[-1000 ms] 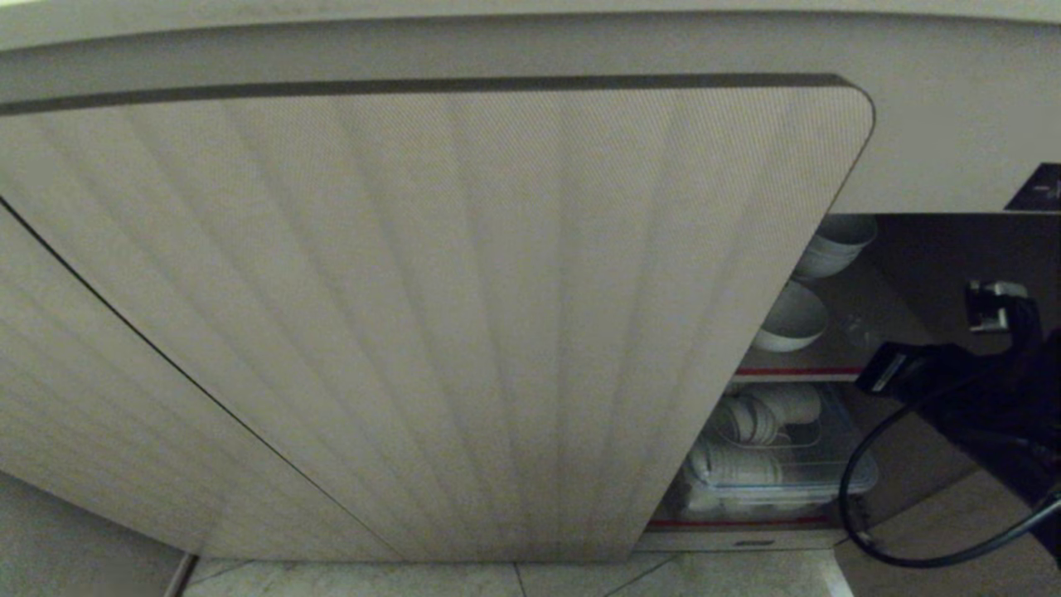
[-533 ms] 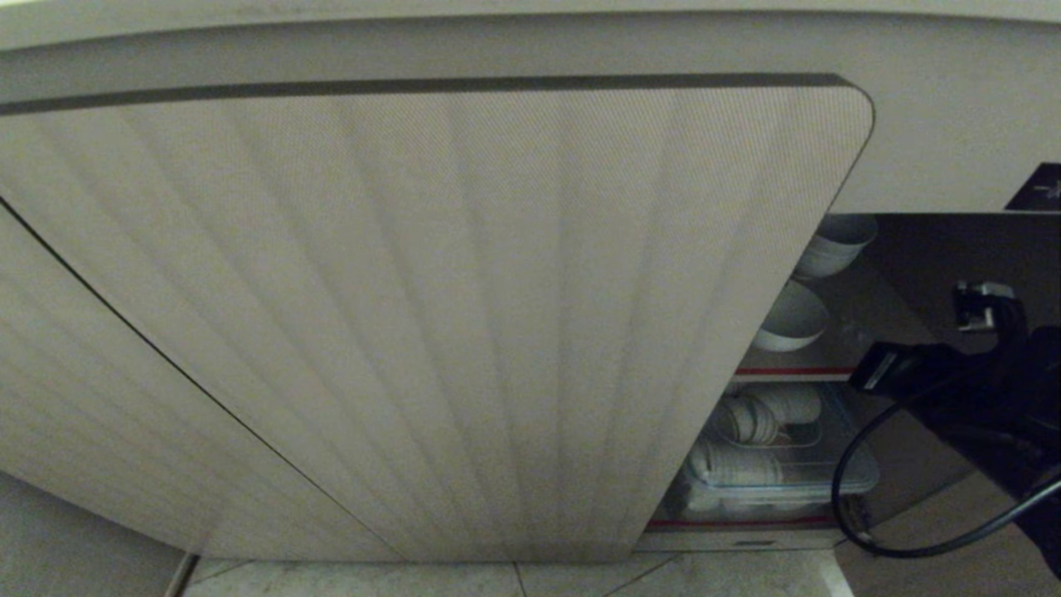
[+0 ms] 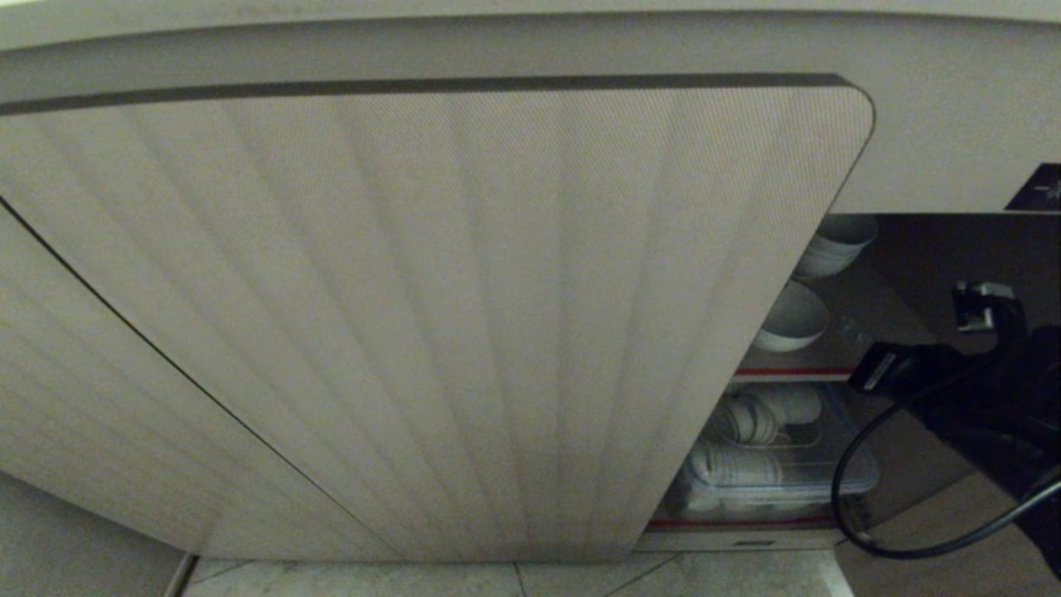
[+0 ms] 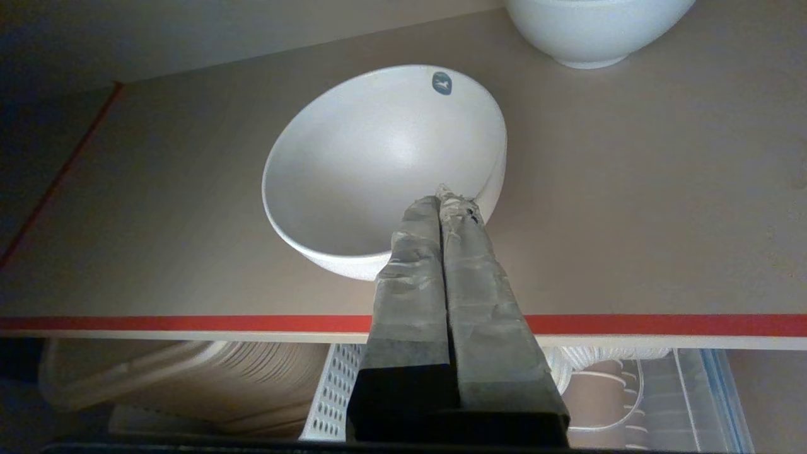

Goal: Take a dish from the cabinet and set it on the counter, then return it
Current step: Take the bowl from the cabinet

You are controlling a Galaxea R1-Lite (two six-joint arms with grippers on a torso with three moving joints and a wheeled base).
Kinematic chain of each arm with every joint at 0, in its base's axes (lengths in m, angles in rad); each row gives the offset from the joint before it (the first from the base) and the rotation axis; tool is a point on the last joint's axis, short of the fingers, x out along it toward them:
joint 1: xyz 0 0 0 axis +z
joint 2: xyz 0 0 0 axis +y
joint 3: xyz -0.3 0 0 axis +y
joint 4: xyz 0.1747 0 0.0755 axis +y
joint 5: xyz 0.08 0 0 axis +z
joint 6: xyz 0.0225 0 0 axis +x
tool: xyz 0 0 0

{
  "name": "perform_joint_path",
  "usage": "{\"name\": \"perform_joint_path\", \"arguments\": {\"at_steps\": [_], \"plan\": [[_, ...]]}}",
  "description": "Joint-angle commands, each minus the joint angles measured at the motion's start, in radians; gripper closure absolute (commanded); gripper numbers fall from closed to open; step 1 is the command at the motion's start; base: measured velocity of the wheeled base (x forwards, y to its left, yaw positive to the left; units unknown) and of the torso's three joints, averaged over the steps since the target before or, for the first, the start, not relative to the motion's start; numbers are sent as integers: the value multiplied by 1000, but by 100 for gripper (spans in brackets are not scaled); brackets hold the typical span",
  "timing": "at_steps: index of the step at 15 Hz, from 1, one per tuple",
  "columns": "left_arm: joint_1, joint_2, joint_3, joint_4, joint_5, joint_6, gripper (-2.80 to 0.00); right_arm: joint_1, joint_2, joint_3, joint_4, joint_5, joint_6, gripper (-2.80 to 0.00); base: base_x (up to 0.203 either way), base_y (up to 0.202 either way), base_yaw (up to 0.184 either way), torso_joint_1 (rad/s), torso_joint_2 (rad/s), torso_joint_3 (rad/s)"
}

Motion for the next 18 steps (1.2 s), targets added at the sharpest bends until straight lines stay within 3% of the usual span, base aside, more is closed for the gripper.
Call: {"name": "perform_joint_path", "arguments": {"at_steps": [1,2,8,18], "plan": [[0,0,0,0,0,0,0,1,-4,-2,-39,1,1,0,0,0,0,0,0,0],[0,0,0,0,0,0,0,1,-6,-2,-40,1,1,-280,0,0,0,0,0,0],[0,0,0,0,0,0,0,1,-21,-23,-47,4,1,-280,0,0,0,0,0,0],[0,0,0,0,0,0,0,0,9,-76,-23,5,-105,-280,0,0,0,0,0,0]]}}
